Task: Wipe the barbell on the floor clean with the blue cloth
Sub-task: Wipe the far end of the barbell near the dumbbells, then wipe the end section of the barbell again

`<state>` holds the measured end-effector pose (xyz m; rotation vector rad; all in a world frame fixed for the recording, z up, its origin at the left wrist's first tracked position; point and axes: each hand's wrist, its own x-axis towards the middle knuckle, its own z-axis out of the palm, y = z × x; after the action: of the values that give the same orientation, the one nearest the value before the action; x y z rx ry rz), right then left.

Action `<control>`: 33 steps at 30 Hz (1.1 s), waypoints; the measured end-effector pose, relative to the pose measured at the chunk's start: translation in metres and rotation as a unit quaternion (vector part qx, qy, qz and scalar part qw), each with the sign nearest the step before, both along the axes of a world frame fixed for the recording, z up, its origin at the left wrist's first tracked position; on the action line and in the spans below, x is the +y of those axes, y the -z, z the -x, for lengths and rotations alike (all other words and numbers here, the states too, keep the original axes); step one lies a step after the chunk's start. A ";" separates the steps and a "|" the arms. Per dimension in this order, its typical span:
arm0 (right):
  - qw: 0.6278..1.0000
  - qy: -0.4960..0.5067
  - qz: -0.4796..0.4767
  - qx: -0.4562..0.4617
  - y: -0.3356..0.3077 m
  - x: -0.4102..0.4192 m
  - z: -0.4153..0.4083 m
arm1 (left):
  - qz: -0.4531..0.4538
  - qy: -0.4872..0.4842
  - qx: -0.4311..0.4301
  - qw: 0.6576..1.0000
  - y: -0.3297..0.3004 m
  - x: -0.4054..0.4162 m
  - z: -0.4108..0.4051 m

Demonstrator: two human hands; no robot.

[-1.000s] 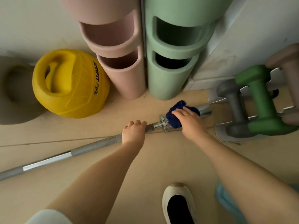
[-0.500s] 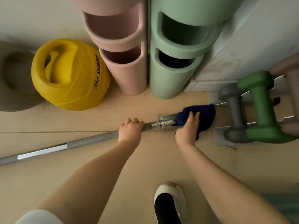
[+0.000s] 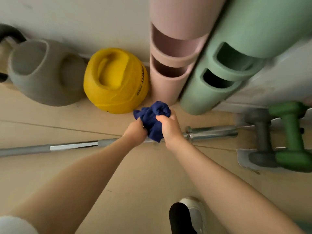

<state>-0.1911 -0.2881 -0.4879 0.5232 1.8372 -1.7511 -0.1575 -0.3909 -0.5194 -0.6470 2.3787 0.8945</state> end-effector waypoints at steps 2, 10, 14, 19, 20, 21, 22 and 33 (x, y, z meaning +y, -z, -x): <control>0.998 -0.051 0.023 -0.028 -0.004 -0.030 -0.003 | -0.039 -0.084 0.029 0.995 -0.004 -0.036 -0.017; 0.957 -0.197 0.118 -0.174 -0.005 -0.127 -0.039 | -0.171 -0.234 0.119 0.950 -0.023 -0.170 -0.081; 0.954 -0.184 0.167 -0.166 -0.023 -0.171 -0.050 | -0.262 -0.221 0.064 0.937 -0.038 -0.225 -0.096; 0.971 -0.131 0.150 -0.133 -0.035 -0.237 -0.068 | -0.363 -0.168 0.041 0.916 -0.056 -0.283 -0.115; 0.972 -0.130 0.143 -0.130 -0.036 -0.252 -0.073 | -0.374 -0.171 0.031 0.911 -0.054 -0.296 -0.122; 0.972 -0.139 0.138 -0.129 -0.036 -0.267 -0.079 | -0.373 -0.180 0.021 0.910 -0.050 -0.309 -0.129; 0.971 -0.151 0.134 -0.129 -0.034 -0.284 -0.086 | -0.366 -0.193 0.017 0.910 -0.047 -0.323 -0.135; 0.972 -0.216 0.033 -0.086 0.009 -0.462 -0.192 | -0.226 -0.262 0.047 0.937 -0.022 -0.498 -0.230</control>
<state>0.0011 -0.7498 -0.4969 0.2165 1.6173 -1.4200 0.0727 -0.8892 -0.4977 -1.0795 1.9843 1.6662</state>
